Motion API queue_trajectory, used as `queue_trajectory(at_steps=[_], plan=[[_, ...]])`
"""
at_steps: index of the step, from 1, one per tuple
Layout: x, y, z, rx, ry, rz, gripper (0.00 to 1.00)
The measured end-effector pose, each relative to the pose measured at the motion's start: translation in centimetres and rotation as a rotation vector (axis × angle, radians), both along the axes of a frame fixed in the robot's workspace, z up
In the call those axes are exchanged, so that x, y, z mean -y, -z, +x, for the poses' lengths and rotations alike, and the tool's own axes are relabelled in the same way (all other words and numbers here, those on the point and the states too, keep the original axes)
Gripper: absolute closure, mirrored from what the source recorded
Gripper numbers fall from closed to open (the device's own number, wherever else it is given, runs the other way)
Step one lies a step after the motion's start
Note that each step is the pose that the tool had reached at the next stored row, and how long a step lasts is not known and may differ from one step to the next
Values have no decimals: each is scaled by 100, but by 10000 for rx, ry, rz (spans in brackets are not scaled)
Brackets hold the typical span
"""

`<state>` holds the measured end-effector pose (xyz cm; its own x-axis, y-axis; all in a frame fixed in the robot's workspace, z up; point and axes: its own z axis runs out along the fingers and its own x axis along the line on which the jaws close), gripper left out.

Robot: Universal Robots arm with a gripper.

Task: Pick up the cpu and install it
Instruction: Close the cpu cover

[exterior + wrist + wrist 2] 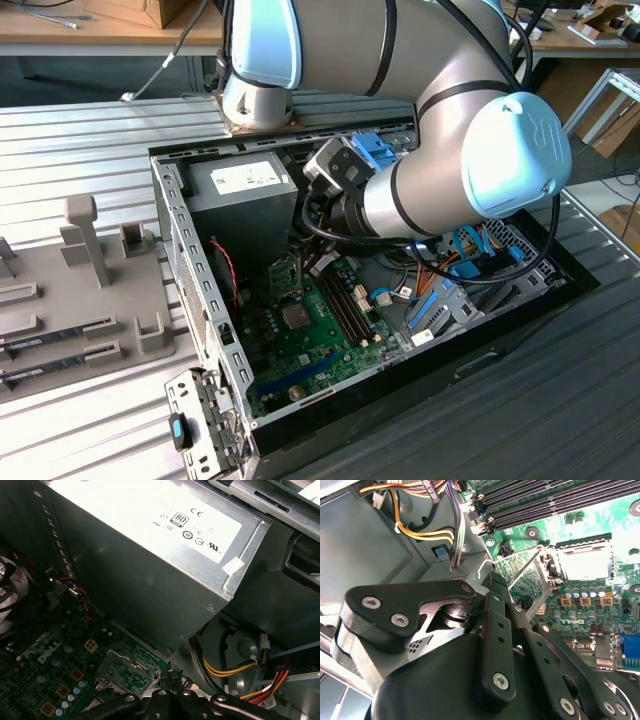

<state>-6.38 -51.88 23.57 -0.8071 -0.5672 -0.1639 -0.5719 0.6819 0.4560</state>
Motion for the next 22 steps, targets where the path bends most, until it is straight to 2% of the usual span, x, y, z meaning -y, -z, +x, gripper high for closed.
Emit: queue_trajectory(at_steps=[22], plan=[[85, -39, 0, 0, 1, 0, 89]])
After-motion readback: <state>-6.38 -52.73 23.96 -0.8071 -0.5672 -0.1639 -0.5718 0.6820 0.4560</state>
